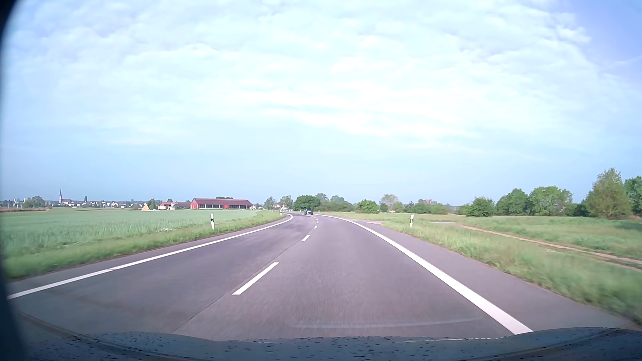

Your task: Follow the waypoints while adhering to traffic rules and regulations

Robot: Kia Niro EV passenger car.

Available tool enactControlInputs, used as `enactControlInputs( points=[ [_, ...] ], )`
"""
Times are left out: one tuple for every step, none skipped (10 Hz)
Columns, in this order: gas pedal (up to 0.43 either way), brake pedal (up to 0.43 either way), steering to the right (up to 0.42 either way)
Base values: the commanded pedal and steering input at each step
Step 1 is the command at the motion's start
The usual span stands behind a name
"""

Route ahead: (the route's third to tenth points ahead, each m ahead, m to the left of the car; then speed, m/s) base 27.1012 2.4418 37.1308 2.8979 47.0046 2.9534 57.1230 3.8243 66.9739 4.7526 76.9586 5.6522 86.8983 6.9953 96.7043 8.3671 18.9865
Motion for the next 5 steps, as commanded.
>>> enactControlInputs(
  points=[
    [0.177,0.000,-0.010],
    [0.177,0.000,-0.010],
    [0.177,0.000,-0.010],
    [0.177,0.000,-0.010],
    [0.177,0.000,-0.010]
  ],
)
